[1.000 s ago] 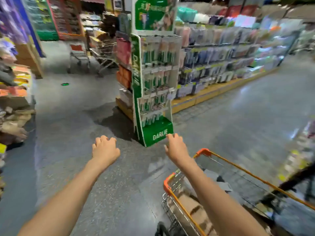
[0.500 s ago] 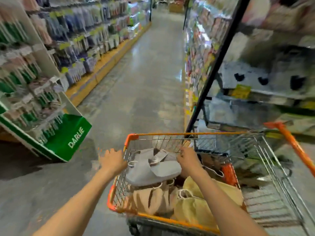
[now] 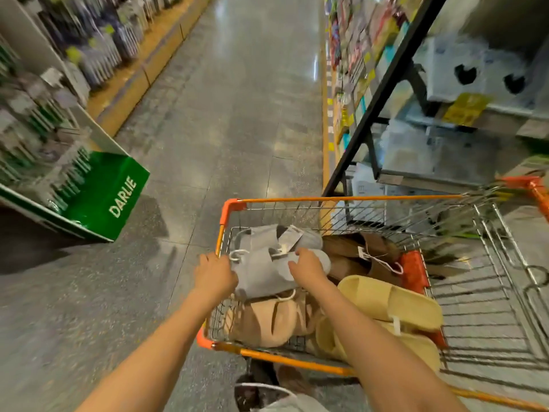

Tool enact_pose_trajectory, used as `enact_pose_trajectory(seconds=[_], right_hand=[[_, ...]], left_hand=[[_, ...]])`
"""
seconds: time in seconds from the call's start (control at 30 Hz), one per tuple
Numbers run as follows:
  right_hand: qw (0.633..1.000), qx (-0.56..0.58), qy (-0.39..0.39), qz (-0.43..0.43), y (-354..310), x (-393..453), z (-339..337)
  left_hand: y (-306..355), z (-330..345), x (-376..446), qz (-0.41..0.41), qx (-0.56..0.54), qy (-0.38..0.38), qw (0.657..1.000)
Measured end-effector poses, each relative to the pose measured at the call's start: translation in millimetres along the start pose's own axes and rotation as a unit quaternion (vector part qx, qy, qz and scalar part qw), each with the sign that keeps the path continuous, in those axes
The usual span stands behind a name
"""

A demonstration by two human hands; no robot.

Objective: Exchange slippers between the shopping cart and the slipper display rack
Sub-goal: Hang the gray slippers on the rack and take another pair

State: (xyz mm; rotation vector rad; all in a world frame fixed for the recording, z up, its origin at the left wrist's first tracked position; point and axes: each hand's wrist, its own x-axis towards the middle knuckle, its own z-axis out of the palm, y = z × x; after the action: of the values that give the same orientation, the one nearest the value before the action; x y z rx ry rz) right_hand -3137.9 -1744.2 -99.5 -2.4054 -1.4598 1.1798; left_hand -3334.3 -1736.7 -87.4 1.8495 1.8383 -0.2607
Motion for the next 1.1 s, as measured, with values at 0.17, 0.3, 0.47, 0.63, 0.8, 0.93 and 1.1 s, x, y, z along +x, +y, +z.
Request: enact_pose_trajectory(seconds=[0.17, 0.3, 0.47, 0.63, 0.8, 0.93, 1.1], right_hand=[[1.000, 0.017, -0.014, -0.011, -7.6, 31.6, 8.0], [0.996, 0.057, -0.045, 0.056, -10.3, 67.0, 8.4], [0.985, 0.105, -0.077, 0.117, -3.8, 101.5, 10.9], [0.951, 0.207, -0.136, 0.186, 3.5, 127.6, 11.5], [0.878, 0.355, -0.212, 0.239, 1.2, 136.8, 16.4], [0.854, 0.409, -0.210, 0.244, -9.9, 137.9, 30.3], [0.867, 0.387, -0.189, 0.250, -20.7, 140.7, 40.5]], left_hand=[[-11.6, 6.6, 7.1, -0.030, -0.023, 0.002, 0.999], [-15.3, -2.0, 13.5, -0.068, -0.042, -0.006, 0.997], [-7.0, -4.9, 36.9, -0.066, -0.073, -0.025, 0.995], [13.1, 4.6, 55.2, -0.066, -0.093, -0.047, 0.992], [23.1, 6.4, 63.9, -0.073, -0.121, -0.052, 0.989], [18.3, 2.3, 63.3, -0.089, -0.131, -0.046, 0.986], [15.9, -3.8, 66.2, -0.109, -0.131, -0.032, 0.985]])
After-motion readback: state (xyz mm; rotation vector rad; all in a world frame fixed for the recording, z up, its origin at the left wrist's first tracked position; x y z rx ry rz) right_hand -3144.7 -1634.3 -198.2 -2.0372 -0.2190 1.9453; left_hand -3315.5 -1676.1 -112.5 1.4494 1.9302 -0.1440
